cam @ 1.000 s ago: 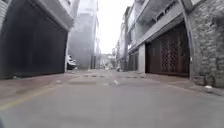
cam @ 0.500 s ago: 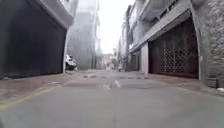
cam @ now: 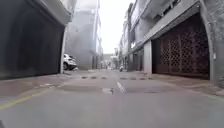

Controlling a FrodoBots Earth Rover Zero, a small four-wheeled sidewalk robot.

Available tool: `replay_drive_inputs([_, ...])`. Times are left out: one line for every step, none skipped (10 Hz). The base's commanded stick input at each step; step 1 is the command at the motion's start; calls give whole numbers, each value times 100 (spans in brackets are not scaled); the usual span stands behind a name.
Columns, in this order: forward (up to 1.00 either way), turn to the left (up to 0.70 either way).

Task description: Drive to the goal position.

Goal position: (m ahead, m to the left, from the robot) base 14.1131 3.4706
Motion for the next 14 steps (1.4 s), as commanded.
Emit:
replay_drive_inputs([100, 0])
replay_drive_inputs([100, 0])
replay_drive_inputs([100, 0])
replay_drive_inputs([100, 0])
replay_drive_inputs([100, 0])
replay_drive_inputs([100, 0])
replay_drive_inputs([100, -4])
replay_drive_inputs([100, -17])
replay_drive_inputs([100, -34])
replay_drive_inputs([100, -40])
replay_drive_inputs([100, -40])
replay_drive_inputs([100, -40])
replay_drive_inputs([100, -40])
replay_drive_inputs([100, -40])
